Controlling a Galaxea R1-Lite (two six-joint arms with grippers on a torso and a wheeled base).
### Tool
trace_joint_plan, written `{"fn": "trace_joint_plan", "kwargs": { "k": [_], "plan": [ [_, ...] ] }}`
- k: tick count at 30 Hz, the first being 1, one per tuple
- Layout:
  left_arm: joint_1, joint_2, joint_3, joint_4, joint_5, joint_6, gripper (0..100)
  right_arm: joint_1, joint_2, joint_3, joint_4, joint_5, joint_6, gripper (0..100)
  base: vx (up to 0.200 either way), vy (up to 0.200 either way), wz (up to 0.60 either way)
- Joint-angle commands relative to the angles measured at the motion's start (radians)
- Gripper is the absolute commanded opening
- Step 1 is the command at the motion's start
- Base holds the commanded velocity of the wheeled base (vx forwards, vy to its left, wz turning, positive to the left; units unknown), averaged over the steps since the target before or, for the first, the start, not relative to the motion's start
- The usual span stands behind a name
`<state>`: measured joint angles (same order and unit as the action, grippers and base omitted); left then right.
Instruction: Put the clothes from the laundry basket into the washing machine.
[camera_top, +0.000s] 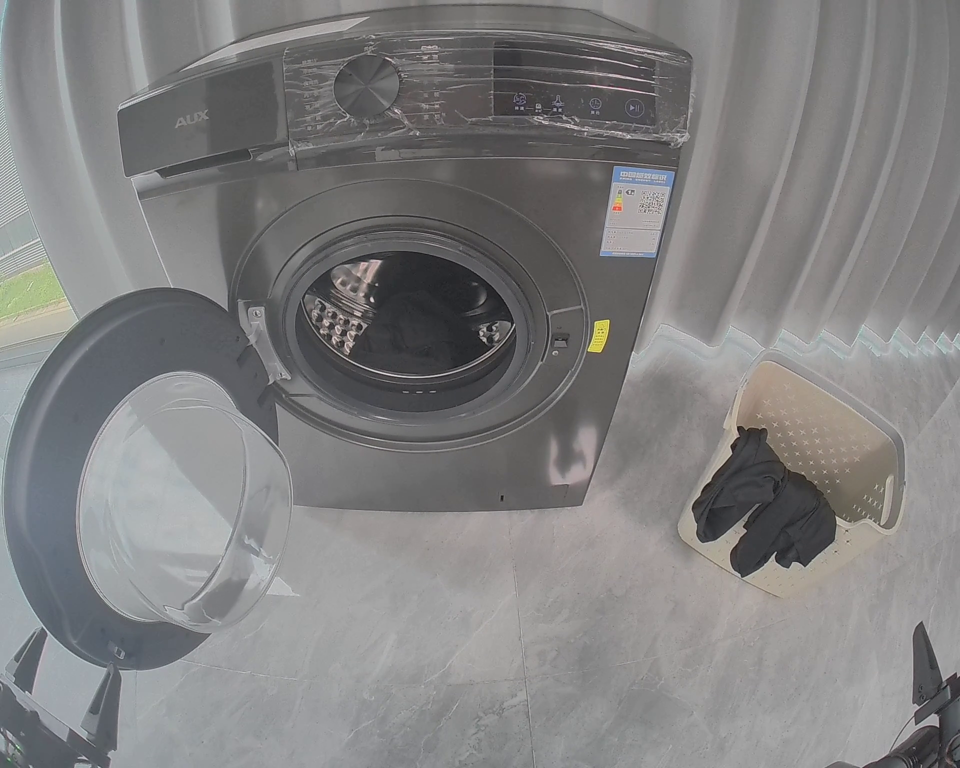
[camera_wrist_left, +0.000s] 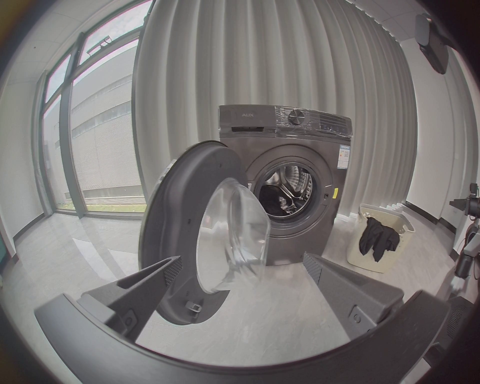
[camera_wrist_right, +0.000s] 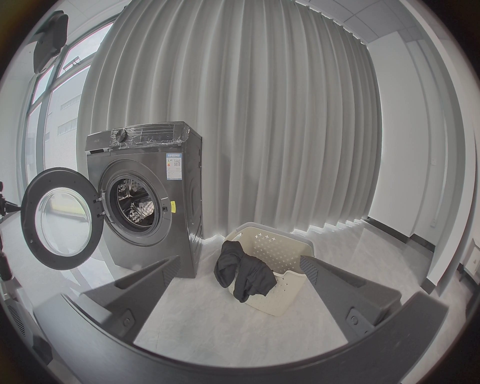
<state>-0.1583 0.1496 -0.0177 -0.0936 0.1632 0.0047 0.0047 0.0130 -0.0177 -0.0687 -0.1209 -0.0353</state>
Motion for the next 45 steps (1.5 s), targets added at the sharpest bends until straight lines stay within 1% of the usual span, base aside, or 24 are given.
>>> {"fn": "trace_joint_plan", "kwargs": {
  "k": [1,3,5,7,10,12,13,14,16,19,20,21,22,23,24,25,26,27,29,30,31,32,34,45],
  "plan": [
    [0.016,-0.056,0.018,0.018,0.015,-0.006,100,0.001,-0.005,0.018,0.0,0.006,0.006,100,0.0,0.0,0.0],
    [0.016,-0.056,0.018,0.018,0.012,-0.02,100,0.001,-0.005,0.018,0.0,0.009,0.008,100,0.0,0.0,0.0],
    [0.016,-0.056,0.018,0.018,0.012,-0.025,100,0.001,-0.005,0.018,0.0,0.012,0.011,100,0.0,0.0,0.0],
    [0.017,-0.056,0.018,0.018,0.013,-0.018,100,0.001,-0.005,0.018,-0.002,0.027,0.028,100,0.0,0.0,-0.6],
    [0.029,-0.056,0.018,0.018,0.019,-0.023,100,0.0,-0.005,0.018,0.0,0.043,0.061,100,0.0,0.0,-0.6],
    [0.037,-0.056,0.018,0.018,0.022,-0.017,100,0.0,-0.005,0.018,0.0,0.044,0.072,100,0.0,0.0,-0.3],
    [0.046,-0.056,0.018,0.018,0.029,-0.005,100,0.001,-0.005,0.018,0.0,0.043,0.077,100,0.0,0.0,0.0],
    [0.048,-0.056,0.018,0.018,0.029,-0.003,100,0.0,-0.005,0.018,0.0,0.043,0.077,100,0.0,0.0,0.0],
    [0.049,-0.056,0.018,0.018,0.029,-0.014,100,0.0,-0.005,0.018,0.0,0.043,0.078,100,0.0,0.0,0.0],
    [0.049,-0.056,0.018,0.018,0.032,-0.015,100,0.0,-0.005,0.018,0.0,0.043,0.078,100,0.0,0.0,0.0],
    [0.065,-0.056,0.018,0.018,0.032,-0.008,100,0.0,-0.005,0.018,0.0,0.043,0.072,100,0.0,0.0,0.0],
    [0.095,-0.059,0.018,0.018,0.03,0.001,100,0.0,-0.005,0.018,0.0,0.043,0.071,100,0.0,0.0,0.0],
    [0.134,-0.076,0.018,0.02,0.013,0.014,100,0.0,-0.005,0.018,0.0,0.043,0.071,100,0.0,0.0,0.0],
    [0.155,-0.107,0.018,0.022,-0.011,0.029,100,0.0,-0.005,0.018,0.0,0.043,0.069,100,0.0,0.0,0.0],
    [0.168,-0.15,0.018,0.02,-0.068,0.044,100,0.0,-0.005,0.018,0.0,0.043,0.069,100,0.0,0.0,0.0],
    [0.164,-0.15,0.018,0.02,-0.119,0.049,100,0.0,-0.005,0.018,0.0,0.044,0.068,100,0.0,0.0,0.0],
    [0.163,-0.15,0.018,0.023,-0.166,0.038,100,0.0,-0.005,0.018,0.0,0.044,0.063,100,0.0,0.0,0.0],
    [0.163,-0.143,0.018,0.026,-0.175,0.023,100,0.0,-0.005,0.018,0.0,0.047,0.063,100,0.0,0.0,-0.6],
    [0.163,-0.147,0.016,0.034,-0.175,-0.023,100,0.0,-0.005,0.018,0.0,0.047,0.063,100,0.0,0.0,-0.6],
    [0.163,-0.147,0.015,0.034,-0.175,-0.041,100,0.0,-0.005,0.018,0.0,0.047,0.064,100,0.0,0.0,-0.6],
    [0.163,-0.147,0.016,0.034,-0.175,-0.057,100,0.0,-0.005,0.018,0.0,0.047,0.063,100,0.0,0.0,-0.6],
    [0.163,-0.147,0.016,0.034,-0.175,-0.063,100,0.0,-0.005,0.018,0.0,0.049,0.061,100,0.0,0.0,-0.6],
    [0.163,-0.147,0.016,0.034,-0.174,-0.072,100,0.0,-0.005,0.018,0.0,0.049,0.063,100,0.0,0.0,0.0],
    [0.163,-0.147,0.016,0.034,-0.172,-0.068,100,0.0,-0.005,0.018,0.0,0.047,0.071,100,0.0,0.0,0.0]
  ]
}}
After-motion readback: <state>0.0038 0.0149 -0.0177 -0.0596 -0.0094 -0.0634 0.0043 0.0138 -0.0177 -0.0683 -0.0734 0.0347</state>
